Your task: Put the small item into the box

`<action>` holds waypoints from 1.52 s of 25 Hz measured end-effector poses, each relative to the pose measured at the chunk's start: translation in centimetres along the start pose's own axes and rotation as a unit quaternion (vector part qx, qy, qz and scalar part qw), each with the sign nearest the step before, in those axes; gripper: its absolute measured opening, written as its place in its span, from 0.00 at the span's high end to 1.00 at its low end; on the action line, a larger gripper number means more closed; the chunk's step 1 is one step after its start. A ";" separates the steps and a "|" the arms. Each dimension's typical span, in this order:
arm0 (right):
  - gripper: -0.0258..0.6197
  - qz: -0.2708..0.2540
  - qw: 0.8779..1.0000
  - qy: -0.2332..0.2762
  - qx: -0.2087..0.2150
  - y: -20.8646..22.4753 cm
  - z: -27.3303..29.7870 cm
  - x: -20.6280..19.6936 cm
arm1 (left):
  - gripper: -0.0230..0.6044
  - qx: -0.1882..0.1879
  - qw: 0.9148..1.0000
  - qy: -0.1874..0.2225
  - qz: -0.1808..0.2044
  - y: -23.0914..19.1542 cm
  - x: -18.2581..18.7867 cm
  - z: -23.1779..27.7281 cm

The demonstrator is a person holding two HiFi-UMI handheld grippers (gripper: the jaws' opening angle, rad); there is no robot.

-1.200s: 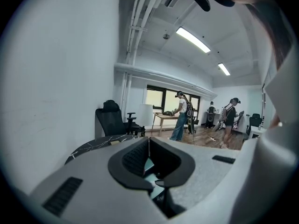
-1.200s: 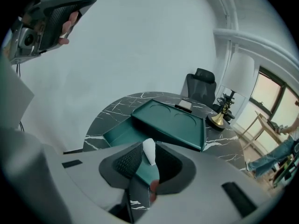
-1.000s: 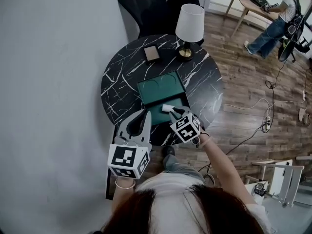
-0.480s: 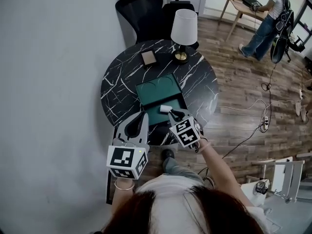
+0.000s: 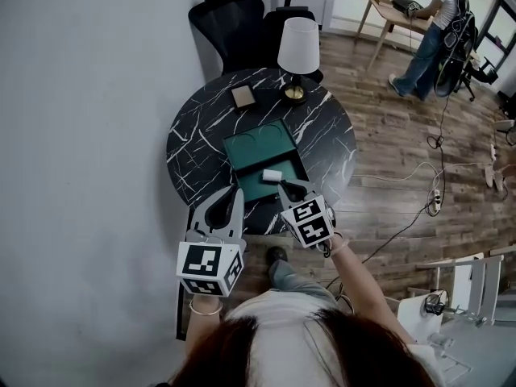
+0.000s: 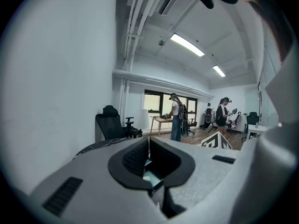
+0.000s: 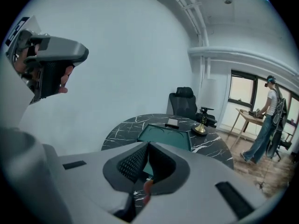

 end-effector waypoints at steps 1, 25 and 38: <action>0.91 0.002 1.000 0.005 -0.001 -0.2 -0.4 0.2 | 0.94 0.000 1.000 0.001 0.000 0.1 -0.1 -0.3; 0.92 0.047 0.992 0.116 -0.026 -3.8 -10.1 1.8 | 0.94 0.006 1.000 0.016 0.004 2.0 -2.0 -5.8; 0.92 0.044 0.984 0.167 -0.036 -5.4 -14.8 2.3 | 0.94 0.010 1.000 0.020 0.005 2.8 -2.8 -7.7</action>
Point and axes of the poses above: the fingertips, and each gripper's own axes: z forward along the fingers, y to its right, x out of its top, the point moved 1 cm from there along -z, backward along the fingers, and after that the axes turned 12 degrees about -y, right-handed, at the moved point
